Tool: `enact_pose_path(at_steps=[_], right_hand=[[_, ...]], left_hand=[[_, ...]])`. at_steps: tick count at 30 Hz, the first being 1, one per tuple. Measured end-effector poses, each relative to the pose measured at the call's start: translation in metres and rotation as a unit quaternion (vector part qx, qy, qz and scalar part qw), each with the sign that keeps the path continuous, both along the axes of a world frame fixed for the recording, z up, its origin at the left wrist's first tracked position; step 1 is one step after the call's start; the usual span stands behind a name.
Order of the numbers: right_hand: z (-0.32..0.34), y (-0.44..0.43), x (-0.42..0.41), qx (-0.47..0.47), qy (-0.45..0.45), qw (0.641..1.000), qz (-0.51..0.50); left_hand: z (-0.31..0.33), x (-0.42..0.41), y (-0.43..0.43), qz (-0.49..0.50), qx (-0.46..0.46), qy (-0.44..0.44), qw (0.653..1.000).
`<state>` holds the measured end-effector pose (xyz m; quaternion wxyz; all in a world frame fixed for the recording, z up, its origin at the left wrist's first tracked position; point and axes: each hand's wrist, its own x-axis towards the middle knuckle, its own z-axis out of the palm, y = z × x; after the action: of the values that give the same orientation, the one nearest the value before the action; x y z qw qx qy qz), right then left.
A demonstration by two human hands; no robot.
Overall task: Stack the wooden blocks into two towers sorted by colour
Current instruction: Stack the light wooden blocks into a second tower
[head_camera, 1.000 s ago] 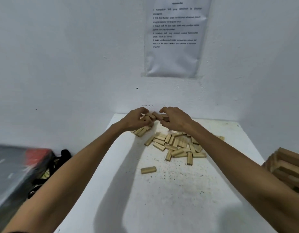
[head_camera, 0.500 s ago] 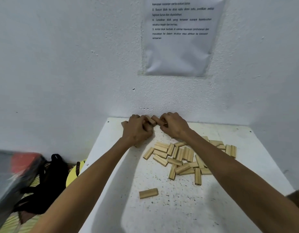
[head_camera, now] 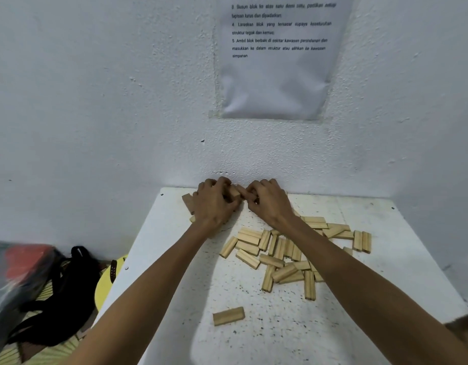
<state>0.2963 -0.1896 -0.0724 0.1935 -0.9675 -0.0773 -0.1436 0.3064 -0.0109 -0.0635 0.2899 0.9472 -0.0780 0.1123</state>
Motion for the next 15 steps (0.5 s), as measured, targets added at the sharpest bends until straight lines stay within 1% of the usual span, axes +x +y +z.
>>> enact_pose_path(at_steps=[2, 7, 11, 15], right_hand=[[-0.001, 0.000, -0.002, 0.019, 0.007, 1.000, -0.003], [0.004, 0.002, -0.016, 0.085, 0.006, 0.996, -0.010], [0.014, -0.001, -0.034, 0.129, -0.014, 0.991, -0.014], [0.025, -0.001, -0.071, 0.167, -0.030, 0.985, -0.028]], left_hand=[[-0.002, 0.001, -0.001, 0.001, -0.003, -0.004, 1.000], [0.001, -0.001, 0.001, 0.000, -0.092, -0.011, 0.996], [0.012, -0.018, 0.001, -0.043, -0.128, -0.039, 0.990], [0.021, -0.051, 0.005, -0.077, -0.136, -0.086, 0.984]])
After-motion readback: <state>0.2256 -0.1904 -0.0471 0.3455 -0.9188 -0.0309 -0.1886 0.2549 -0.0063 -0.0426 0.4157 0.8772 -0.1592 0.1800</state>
